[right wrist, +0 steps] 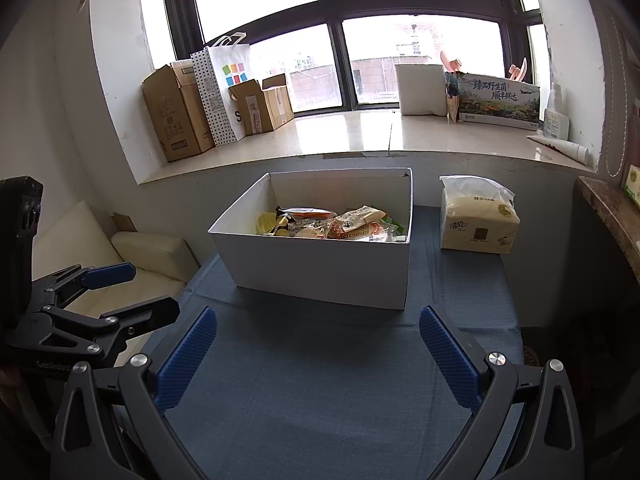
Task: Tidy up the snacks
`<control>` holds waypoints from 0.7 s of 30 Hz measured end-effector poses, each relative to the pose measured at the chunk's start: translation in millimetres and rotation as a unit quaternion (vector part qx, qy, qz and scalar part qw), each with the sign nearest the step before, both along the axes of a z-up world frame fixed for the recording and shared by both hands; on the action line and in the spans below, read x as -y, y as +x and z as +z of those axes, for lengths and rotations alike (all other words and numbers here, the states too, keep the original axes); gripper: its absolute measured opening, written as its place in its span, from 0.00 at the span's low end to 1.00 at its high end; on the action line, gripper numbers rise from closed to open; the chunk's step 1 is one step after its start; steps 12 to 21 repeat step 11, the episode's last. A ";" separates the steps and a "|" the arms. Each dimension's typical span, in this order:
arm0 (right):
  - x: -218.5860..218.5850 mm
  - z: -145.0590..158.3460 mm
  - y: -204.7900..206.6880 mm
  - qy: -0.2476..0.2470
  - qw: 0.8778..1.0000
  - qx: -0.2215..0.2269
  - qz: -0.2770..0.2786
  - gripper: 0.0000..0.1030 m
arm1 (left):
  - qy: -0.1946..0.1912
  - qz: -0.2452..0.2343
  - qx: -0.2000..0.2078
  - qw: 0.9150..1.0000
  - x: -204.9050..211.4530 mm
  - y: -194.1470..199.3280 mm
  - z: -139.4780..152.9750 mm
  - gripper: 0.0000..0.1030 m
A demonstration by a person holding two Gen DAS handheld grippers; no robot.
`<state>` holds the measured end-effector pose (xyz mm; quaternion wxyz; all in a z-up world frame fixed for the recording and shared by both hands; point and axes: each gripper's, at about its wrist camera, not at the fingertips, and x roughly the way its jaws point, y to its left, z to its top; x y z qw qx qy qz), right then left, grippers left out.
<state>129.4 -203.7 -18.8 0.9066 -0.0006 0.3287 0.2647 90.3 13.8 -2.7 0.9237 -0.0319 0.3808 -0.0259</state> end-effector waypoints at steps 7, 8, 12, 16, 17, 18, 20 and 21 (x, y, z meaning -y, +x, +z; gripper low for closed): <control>-1.2 -0.5 -0.4 0.000 1.000 -0.001 0.001 1.00 | 0.000 0.002 0.002 1.000 -0.8 0.0 -0.4 1.00; -1.1 -0.8 -0.2 -0.001 1.000 -0.002 0.000 1.00 | 0.000 0.003 0.003 1.000 -1.1 0.0 0.1 1.00; -0.7 -1.9 0.3 0.000 1.000 -0.004 -0.002 1.00 | 0.001 0.004 0.005 1.000 -1.4 0.2 0.8 1.00; -0.7 -1.9 0.3 0.000 1.000 -0.004 -0.002 1.00 | 0.001 0.004 0.005 1.000 -1.4 0.2 0.8 1.00; -0.7 -1.9 0.3 0.000 1.000 -0.004 -0.002 1.00 | 0.001 0.004 0.005 1.000 -1.4 0.2 0.8 1.00; -0.7 -1.9 0.3 0.000 1.000 -0.004 -0.002 1.00 | 0.001 0.004 0.005 1.000 -1.4 0.2 0.8 1.00; -0.7 -1.9 0.3 0.000 1.000 -0.004 -0.002 1.00 | 0.001 0.004 0.005 1.000 -1.4 0.2 0.8 1.00; -0.7 -1.9 0.3 0.000 1.000 -0.004 -0.002 1.00 | 0.001 0.004 0.005 1.000 -1.4 0.2 0.8 1.00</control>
